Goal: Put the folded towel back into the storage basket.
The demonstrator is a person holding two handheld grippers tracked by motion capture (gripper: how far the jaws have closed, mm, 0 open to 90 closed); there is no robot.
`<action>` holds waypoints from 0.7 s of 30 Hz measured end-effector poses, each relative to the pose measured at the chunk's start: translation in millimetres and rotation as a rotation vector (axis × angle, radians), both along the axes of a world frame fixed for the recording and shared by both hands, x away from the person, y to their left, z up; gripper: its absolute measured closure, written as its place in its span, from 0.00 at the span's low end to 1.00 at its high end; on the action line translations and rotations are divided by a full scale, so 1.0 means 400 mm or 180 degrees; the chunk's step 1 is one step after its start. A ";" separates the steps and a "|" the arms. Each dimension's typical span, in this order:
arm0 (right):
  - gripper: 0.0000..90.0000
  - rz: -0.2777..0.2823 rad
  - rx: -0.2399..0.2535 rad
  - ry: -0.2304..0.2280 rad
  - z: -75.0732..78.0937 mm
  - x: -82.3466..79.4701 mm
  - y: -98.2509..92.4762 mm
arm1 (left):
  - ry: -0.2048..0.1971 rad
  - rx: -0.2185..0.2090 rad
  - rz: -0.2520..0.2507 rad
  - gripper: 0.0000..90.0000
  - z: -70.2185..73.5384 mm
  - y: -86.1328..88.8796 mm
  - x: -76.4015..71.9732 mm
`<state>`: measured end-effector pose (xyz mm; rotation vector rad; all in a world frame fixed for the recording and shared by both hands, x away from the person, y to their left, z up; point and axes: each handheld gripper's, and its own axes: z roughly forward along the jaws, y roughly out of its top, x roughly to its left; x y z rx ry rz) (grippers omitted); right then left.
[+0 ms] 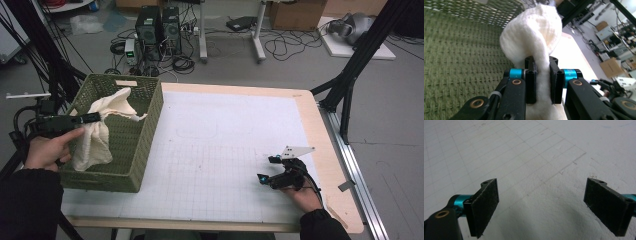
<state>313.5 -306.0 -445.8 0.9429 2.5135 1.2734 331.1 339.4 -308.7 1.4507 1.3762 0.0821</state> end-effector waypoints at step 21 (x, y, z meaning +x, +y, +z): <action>0.13 0.0024 -0.0020 -0.0013 0.001 -0.003 0.004 | 0.0329 0.0124 0.0106 0.88 -0.079 -0.020 0.038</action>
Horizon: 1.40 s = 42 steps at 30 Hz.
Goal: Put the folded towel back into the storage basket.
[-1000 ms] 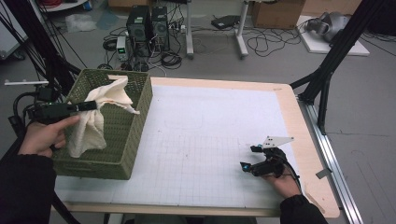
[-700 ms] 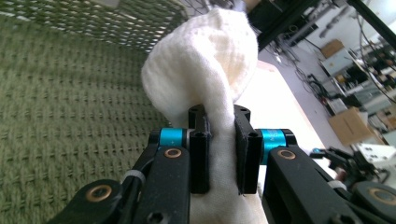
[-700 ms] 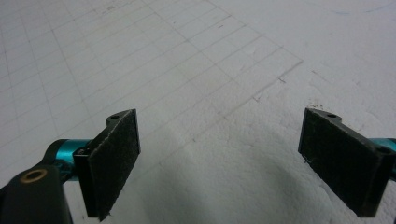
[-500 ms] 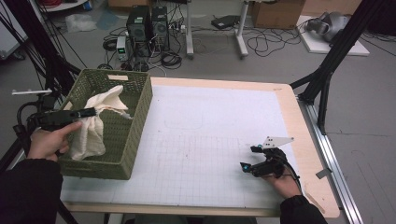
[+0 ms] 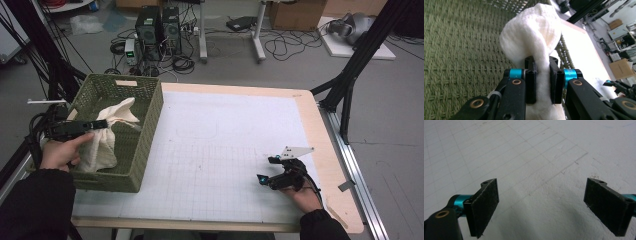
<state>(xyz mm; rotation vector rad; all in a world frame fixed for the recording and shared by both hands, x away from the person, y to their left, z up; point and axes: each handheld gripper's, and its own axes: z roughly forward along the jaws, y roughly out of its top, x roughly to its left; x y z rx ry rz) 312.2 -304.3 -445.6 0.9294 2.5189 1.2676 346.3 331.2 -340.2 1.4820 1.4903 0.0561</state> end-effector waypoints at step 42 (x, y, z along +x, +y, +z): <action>0.13 0.0023 -0.0044 0.0037 -0.004 -0.001 0.006 | 0.0283 0.0011 -0.0091 0.87 -0.043 -0.007 0.055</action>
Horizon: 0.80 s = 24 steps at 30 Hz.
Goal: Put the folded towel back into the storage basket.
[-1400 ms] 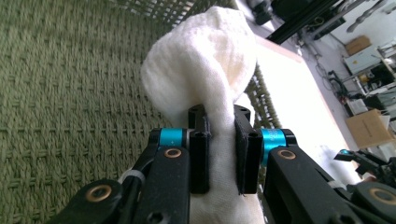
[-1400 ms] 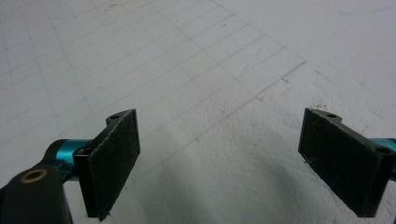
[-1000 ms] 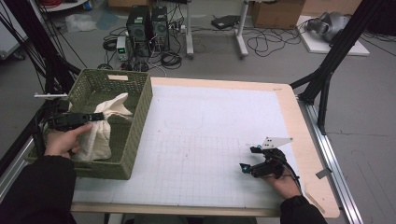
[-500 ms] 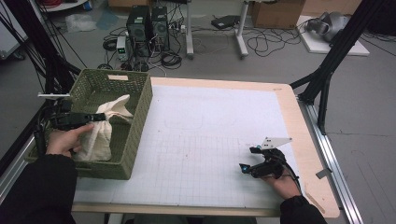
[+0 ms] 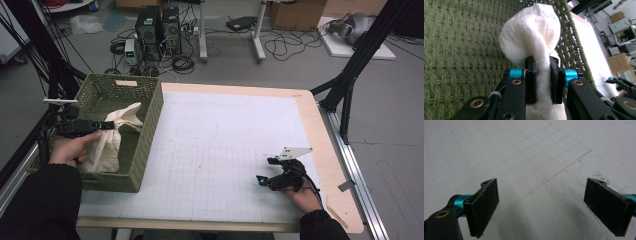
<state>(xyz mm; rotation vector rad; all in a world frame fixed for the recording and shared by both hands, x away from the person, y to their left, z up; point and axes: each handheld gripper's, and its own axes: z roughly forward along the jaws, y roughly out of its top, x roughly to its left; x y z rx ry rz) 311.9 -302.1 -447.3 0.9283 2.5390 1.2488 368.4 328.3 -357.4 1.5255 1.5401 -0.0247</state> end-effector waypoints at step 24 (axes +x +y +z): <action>0.13 0.0012 -0.0015 0.0009 -0.001 0.000 0.001 | 0.0035 0.0204 0.0239 0.87 -0.031 -0.009 0.019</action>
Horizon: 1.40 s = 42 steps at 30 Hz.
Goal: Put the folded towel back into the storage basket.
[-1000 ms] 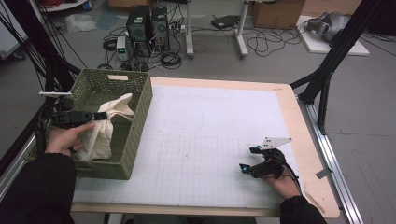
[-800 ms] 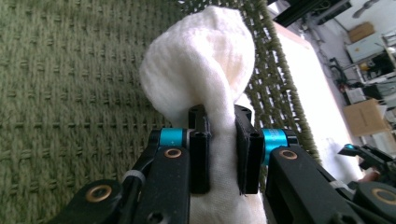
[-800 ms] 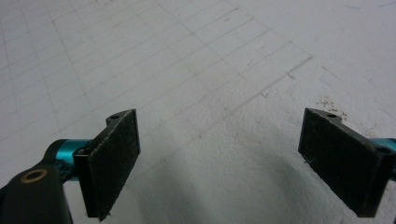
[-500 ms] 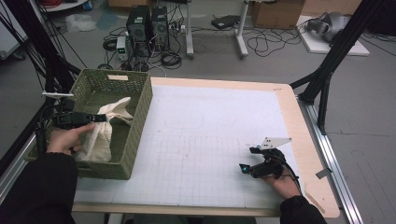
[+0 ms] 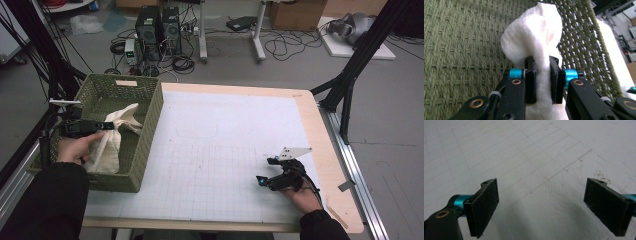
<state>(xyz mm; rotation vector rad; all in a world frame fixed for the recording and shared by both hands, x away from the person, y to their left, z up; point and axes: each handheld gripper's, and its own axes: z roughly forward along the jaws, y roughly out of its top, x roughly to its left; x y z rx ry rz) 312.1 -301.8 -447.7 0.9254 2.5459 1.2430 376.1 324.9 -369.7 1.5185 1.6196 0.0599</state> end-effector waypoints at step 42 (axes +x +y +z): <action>0.13 0.0035 -0.0016 0.0003 -0.001 -0.001 0.002 | -0.0133 0.0140 0.0184 0.86 -0.023 -0.001 0.004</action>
